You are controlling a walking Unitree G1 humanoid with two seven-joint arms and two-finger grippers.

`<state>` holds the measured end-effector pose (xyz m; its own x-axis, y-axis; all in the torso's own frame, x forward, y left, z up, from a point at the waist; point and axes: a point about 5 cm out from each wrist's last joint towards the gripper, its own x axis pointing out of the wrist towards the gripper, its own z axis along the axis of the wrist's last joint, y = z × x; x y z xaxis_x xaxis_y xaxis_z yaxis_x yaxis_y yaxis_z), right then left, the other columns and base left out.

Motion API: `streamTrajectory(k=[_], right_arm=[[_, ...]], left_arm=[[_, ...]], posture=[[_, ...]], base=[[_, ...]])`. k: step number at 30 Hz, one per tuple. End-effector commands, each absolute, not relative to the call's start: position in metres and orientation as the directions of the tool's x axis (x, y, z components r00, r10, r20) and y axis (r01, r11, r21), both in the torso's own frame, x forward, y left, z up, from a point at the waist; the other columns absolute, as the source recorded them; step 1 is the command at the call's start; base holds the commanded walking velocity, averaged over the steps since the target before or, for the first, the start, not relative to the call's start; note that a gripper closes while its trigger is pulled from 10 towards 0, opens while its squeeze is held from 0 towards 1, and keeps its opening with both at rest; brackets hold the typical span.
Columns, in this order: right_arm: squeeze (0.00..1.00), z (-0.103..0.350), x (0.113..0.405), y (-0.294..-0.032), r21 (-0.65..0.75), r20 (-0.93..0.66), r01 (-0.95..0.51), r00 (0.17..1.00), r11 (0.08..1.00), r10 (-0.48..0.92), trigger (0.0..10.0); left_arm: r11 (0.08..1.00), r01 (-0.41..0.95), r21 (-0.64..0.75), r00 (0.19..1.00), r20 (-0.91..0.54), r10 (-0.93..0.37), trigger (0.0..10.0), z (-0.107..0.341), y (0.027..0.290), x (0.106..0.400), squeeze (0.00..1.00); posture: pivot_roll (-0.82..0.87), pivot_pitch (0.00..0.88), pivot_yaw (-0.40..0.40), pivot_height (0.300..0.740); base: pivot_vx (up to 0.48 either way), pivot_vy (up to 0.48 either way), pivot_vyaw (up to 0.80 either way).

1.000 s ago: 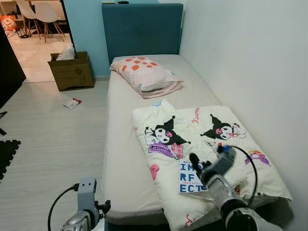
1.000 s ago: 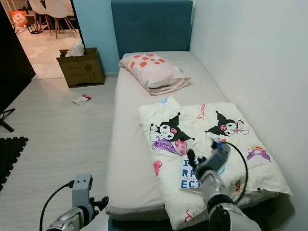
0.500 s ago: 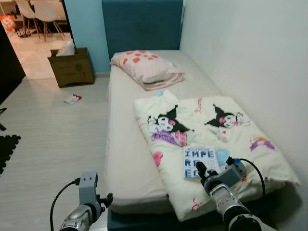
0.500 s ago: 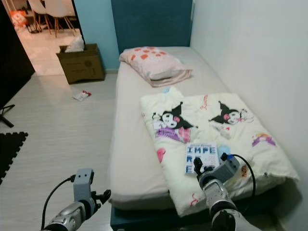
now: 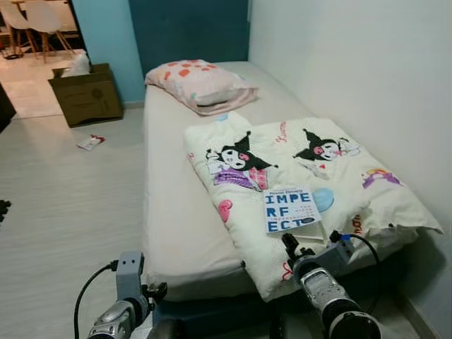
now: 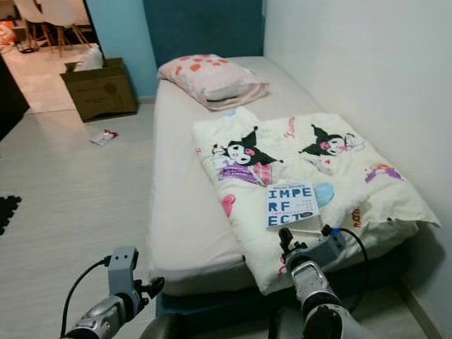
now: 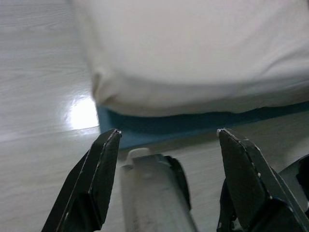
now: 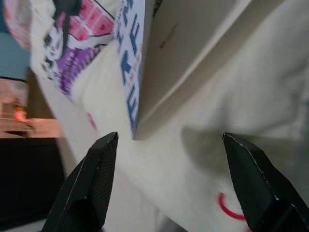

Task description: Clean up the room

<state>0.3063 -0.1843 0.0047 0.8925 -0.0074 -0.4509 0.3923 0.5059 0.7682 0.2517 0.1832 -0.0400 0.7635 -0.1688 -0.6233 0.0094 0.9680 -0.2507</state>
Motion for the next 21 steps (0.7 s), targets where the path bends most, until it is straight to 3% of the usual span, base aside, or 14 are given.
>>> streamTrajectory(k=[1,5,21], right_arm=[[0.0,0.007,0.309,-0.178,0.8,-0.433,0.376,0.901,0.468,0.017,10.0],[0.0,0.007,0.309,-0.17,0.836,-0.409,0.35,0.911,0.422,0.055,10.0],[0.0,0.018,0.318,-0.169,0.871,-0.337,0.294,0.941,0.395,0.043,10.0]], left_arm=[[0.971,-0.008,-0.238,0.768,-0.623,-0.147,10.0,-0.04,0.195,0.248,0.0],[0.974,-0.005,-0.225,0.756,-0.638,-0.144,10.0,-0.045,0.202,0.239,0.0],[0.974,0.007,-0.225,0.753,-0.64,-0.153,10.0,-0.05,0.211,0.227,0.0]], posture=[[0.14,0.0,0.015,0.57],[0.16,0.0,0.021,0.57],[0.21,0.035,0.029,0.57]], base=[[0.0,0.0,0.0],[0.0,0.0,0.0],[0.0,0.0,0.0]])
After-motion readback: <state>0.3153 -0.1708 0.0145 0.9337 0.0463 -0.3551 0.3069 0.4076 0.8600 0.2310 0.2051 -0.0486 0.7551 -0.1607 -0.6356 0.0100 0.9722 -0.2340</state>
